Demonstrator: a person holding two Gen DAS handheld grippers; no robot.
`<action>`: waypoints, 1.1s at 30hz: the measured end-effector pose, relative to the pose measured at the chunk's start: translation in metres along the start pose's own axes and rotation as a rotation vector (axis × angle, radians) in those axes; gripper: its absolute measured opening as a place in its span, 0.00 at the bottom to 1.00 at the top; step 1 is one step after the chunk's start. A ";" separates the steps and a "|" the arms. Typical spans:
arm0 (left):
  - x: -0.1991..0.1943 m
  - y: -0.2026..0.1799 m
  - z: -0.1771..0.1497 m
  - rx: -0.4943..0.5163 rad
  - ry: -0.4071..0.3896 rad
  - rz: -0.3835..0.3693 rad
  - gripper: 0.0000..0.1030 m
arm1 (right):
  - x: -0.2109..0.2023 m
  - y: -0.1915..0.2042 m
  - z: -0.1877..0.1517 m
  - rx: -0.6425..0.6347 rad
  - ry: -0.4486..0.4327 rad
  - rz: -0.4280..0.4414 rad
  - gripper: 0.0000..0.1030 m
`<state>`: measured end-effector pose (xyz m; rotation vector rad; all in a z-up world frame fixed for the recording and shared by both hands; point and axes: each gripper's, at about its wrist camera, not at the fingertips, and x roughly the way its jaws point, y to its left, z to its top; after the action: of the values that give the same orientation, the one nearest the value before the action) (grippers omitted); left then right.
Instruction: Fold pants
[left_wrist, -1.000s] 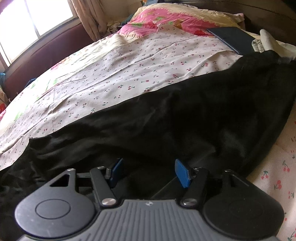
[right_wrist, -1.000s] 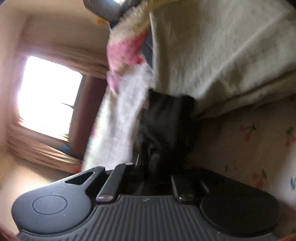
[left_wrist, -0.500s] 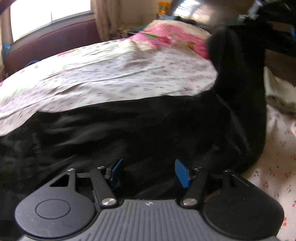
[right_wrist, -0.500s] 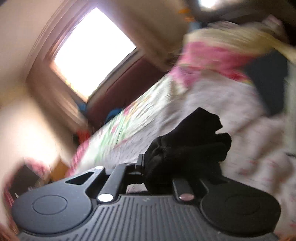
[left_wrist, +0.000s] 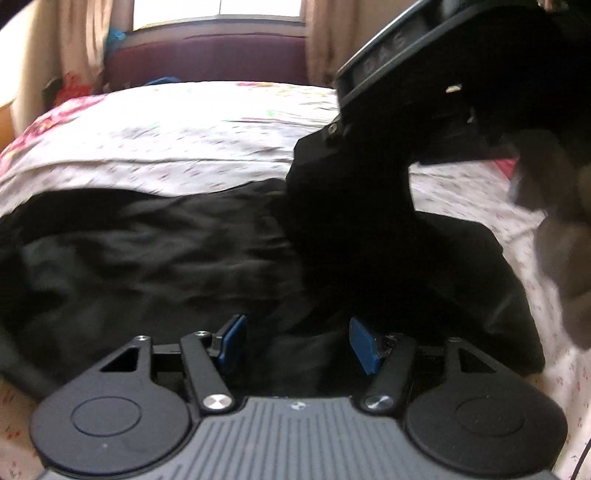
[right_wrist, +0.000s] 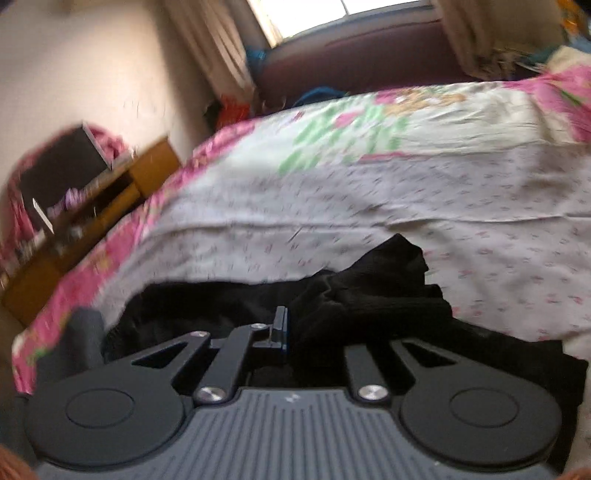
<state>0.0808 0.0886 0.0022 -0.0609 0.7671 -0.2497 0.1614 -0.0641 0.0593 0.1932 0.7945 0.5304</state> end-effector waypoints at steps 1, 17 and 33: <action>-0.004 0.009 -0.001 -0.028 -0.009 0.000 0.73 | 0.008 0.005 0.001 -0.003 0.005 0.003 0.09; -0.041 0.140 -0.037 -0.451 -0.144 0.092 0.73 | 0.114 0.176 0.003 -0.350 0.083 0.091 0.09; -0.039 0.170 -0.062 -0.565 -0.163 0.049 0.73 | 0.131 0.227 -0.031 -0.629 0.119 0.062 0.18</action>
<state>0.0454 0.2646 -0.0407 -0.5896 0.6562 0.0251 0.1285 0.1968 0.0370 -0.3982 0.7030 0.8293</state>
